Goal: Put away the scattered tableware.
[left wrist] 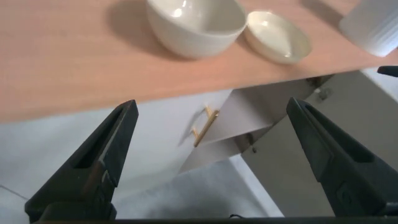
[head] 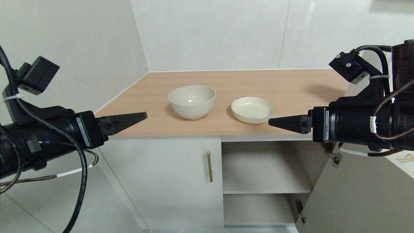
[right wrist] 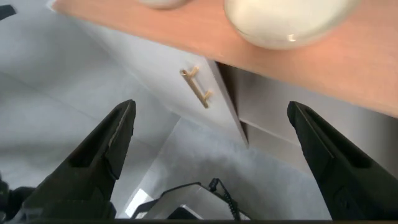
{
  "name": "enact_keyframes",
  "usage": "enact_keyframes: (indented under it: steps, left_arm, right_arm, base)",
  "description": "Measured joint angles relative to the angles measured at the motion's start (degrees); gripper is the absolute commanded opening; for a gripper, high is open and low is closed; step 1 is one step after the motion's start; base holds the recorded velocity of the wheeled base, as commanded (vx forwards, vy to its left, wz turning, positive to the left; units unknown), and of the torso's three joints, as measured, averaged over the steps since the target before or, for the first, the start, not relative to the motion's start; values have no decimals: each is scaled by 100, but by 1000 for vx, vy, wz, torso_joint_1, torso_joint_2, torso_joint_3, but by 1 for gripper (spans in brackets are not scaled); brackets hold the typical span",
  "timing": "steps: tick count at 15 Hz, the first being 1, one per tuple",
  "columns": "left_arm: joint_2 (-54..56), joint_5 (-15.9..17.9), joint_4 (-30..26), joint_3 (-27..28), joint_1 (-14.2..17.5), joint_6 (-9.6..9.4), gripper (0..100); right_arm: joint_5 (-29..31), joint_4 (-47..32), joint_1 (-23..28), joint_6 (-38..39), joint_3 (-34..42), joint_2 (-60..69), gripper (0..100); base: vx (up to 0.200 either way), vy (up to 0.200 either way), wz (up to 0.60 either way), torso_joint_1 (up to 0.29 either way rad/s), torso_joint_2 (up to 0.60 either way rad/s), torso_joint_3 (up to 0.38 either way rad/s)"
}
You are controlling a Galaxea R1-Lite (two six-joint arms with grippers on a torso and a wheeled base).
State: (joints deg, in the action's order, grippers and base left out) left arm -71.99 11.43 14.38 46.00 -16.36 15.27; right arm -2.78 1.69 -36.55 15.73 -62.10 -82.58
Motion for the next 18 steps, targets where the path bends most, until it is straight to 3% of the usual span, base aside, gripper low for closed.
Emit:
enact_keyframes:
  steps: [5,9,11,13,14,16,18]
  left_arm:
    - [-158,-2,9,69,0,0,100]
    - [-522,-51,-333,551,-91,0,100]
    - [-695,-62,-1215,1141,-106,0,100]
    - [-839,-62,-2593,1825,-117,-23,100]
    - [-959,-148,-2894,2057,-155,-26,100]
    - [-1186,-486,-2703,2230,-235,95,100]
    - [-1451,-695,-2063,2272,-323,566,100]
  right_arm:
    - [0,110,11,6,-7,-13,100]
    - [22,761,157,12,-33,-282,100]
    - [57,867,216,30,-72,-460,100]
    - [207,610,234,37,-229,-595,100]
    - [364,243,245,96,-433,-683,100]
    - [612,-205,256,435,-840,-859,100]
    - [874,-234,323,490,-1067,-1045,100]
  base:
    - [0,0,0,171,-383,-209]
    - [0,0,0,10,-24,-13]
    - [0,0,0,0,0,0]
    - [0,0,0,0,0,0]
    - [0,0,0,0,0,0]
    - [0,0,0,0,0,0]
    - [0,0,0,0,0,0]
